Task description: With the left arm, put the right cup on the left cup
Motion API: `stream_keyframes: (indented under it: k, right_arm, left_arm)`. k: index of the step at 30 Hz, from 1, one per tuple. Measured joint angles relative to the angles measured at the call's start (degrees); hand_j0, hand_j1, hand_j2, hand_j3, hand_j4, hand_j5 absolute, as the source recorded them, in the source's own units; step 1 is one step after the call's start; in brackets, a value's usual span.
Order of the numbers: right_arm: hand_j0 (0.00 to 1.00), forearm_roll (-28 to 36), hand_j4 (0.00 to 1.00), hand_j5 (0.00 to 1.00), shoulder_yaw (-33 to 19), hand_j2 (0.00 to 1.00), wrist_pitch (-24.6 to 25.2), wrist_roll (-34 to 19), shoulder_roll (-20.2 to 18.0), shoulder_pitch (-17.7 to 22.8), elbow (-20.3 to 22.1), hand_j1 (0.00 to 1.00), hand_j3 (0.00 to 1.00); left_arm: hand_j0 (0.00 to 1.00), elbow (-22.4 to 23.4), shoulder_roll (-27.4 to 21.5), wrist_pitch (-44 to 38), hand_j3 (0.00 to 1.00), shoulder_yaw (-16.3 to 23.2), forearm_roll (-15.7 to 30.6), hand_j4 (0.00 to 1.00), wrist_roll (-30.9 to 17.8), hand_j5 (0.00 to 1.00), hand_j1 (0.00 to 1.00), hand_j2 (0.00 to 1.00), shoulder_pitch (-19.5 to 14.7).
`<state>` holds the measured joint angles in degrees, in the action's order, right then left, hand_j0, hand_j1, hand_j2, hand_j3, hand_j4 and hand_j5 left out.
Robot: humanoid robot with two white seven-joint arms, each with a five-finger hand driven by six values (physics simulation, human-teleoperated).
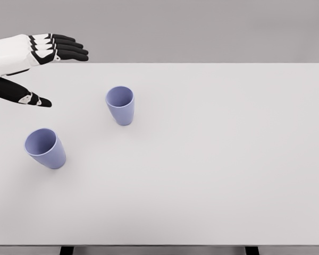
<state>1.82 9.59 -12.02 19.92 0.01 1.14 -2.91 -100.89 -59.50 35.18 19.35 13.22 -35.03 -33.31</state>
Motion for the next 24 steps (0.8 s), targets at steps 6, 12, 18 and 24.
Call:
stream_keyframes:
  k: [6,12,18,24]
  right_arm:
    - [1.0,0.1,1.0,1.0,0.0,1.0,0.0,0.0,0.0,0.0,0.0,1.0,1.0]
    - [1.0,0.1,1.0,1.0,0.0,1.0,0.0,0.0,0.0,0.0,0.0,1.0,1.0]
    - [1.0,0.1,1.0,1.0,0.0,1.0,0.0,0.0,0.0,0.0,0.0,1.0,1.0]
    - [1.0,0.1,1.0,1.0,0.0,1.0,0.0,0.0,0.0,0.0,0.0,1.0,1.0]
  left_arm:
    - [1.0,-0.1,-0.4,0.0,1.0,0.1,-0.2,1.0,0.0,1.0,1.0,1.0,-0.4]
    - [1.0,0.5,1.2,0.0,1.0,0.2,-4.6,1.0,0.0,1.0,1.0,1.0,-5.4]
    - [1.0,3.9,3.1,0.0,1.0,5.5,-17.3,1.0,0.0,1.0,1.0,1.0,-13.9]
    - [1.0,14.8,7.5,0.0,1.0,22.7,-23.7,1.0,0.0,1.0,1.0,1.0,-25.6]
